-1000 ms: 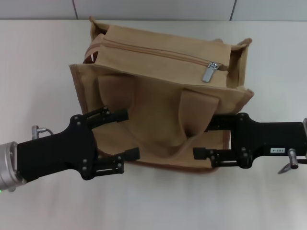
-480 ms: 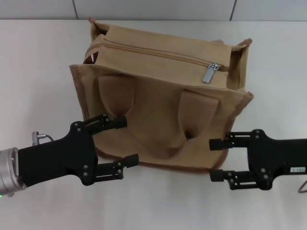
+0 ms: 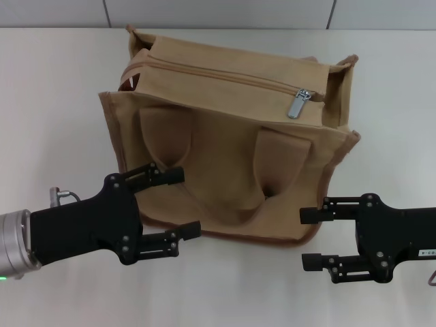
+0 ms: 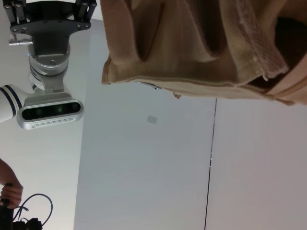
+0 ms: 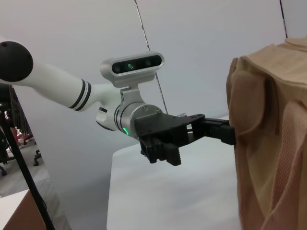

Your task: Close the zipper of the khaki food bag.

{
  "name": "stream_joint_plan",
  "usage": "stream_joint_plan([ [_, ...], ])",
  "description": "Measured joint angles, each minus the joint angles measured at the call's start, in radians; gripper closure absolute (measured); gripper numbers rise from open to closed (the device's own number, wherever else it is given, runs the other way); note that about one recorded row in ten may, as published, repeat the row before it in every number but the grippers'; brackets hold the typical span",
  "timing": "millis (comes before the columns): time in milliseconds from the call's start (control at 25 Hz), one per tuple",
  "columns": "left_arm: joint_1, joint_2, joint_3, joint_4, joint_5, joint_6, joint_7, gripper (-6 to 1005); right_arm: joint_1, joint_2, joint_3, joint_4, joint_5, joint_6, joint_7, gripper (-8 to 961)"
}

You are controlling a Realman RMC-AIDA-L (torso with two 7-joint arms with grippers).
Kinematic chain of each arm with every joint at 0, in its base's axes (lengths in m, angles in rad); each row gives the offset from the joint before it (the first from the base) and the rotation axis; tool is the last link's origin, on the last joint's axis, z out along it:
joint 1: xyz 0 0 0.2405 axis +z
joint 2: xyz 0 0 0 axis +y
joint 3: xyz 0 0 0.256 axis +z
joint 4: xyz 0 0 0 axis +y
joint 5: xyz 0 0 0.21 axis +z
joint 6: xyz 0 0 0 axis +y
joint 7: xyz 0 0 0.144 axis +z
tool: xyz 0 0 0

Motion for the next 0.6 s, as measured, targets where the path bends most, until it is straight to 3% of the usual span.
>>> stream_joint_plan([
  [600, 0.009, 0.0, 0.03, -0.001, 0.0, 0.003, -0.004, 161, 0.0, 0.001, -0.006, 0.0, 0.001, -0.008, 0.0, 250],
])
